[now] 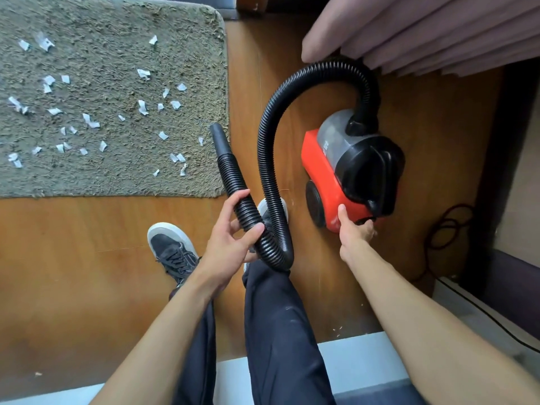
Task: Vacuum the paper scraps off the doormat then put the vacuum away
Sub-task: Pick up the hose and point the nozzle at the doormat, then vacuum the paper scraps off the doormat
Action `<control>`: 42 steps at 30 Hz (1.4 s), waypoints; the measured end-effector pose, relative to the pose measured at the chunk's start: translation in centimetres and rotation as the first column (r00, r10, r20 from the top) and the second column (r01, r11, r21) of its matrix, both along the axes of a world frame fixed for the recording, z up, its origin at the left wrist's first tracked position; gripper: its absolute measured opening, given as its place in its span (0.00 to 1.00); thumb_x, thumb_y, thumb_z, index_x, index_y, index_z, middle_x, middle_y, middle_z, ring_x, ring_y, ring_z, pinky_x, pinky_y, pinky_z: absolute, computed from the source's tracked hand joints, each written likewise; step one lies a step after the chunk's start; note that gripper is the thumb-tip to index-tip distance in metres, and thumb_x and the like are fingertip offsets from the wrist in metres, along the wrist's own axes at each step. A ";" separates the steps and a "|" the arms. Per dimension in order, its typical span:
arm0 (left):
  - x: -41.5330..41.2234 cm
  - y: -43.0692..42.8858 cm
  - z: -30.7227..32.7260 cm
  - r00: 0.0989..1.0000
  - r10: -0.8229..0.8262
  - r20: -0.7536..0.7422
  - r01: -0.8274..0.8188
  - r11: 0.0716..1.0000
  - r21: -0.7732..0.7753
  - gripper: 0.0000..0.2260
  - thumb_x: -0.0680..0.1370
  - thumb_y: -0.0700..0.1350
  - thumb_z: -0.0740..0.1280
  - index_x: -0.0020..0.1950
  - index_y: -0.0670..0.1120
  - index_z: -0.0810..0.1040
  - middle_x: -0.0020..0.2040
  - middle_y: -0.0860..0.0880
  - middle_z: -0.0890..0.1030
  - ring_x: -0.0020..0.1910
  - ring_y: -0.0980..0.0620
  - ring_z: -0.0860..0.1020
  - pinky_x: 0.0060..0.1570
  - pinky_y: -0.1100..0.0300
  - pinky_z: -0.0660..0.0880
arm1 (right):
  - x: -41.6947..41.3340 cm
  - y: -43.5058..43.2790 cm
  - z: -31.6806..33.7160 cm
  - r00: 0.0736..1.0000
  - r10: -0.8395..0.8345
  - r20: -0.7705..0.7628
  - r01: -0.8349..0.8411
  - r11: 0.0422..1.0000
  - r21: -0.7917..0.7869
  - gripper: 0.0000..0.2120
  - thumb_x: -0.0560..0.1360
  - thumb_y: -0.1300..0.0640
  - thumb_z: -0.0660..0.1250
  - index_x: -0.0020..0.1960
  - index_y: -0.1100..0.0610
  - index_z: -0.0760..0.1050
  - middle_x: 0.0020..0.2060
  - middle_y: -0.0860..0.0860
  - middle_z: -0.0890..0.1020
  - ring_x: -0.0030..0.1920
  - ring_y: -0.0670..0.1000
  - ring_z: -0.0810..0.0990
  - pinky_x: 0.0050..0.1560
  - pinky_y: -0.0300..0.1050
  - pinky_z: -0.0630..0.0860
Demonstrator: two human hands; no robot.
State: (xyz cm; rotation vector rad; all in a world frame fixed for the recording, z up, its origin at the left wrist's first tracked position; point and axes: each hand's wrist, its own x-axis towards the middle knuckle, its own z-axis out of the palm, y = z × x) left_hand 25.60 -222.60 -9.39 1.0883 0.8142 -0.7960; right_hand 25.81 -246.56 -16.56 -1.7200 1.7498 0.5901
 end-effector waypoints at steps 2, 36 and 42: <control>-0.1 -0.2 -0.2 1.000 -0.004 -0.003 0.004 1.000 0.009 0.26 0.80 0.35 0.66 0.69 0.61 0.69 0.46 0.48 0.80 0.44 0.54 0.84 0.43 0.50 0.83 | 0.0 0.1 -0.1 0.999 0.023 -0.021 -0.023 1.000 0.011 0.43 0.76 0.41 0.67 0.80 0.52 0.48 0.78 0.54 0.54 0.76 0.61 0.61 0.71 0.61 0.64; -4.0 3.7 0.7 0.993 0.045 0.110 -0.039 0.997 -0.060 0.27 0.79 0.32 0.65 0.67 0.62 0.70 0.55 0.47 0.79 0.49 0.47 0.81 0.49 0.52 0.82 | 12.1 17.9 1.3 0.650 0.651 0.392 -0.611 0.142 0.778 0.30 0.75 0.65 0.70 0.72 0.46 0.67 0.52 0.52 0.77 0.48 0.47 0.82 0.50 0.48 0.81; -5.3 5.3 0.2 0.988 0.138 0.070 -0.133 0.988 -0.074 0.26 0.79 0.30 0.64 0.69 0.57 0.69 0.50 0.49 0.79 0.42 0.56 0.80 0.42 0.61 0.79 | 10.2 20.3 -0.2 0.698 0.611 0.374 -0.601 0.215 0.770 0.25 0.75 0.64 0.70 0.69 0.50 0.70 0.53 0.54 0.77 0.52 0.50 0.81 0.55 0.52 0.81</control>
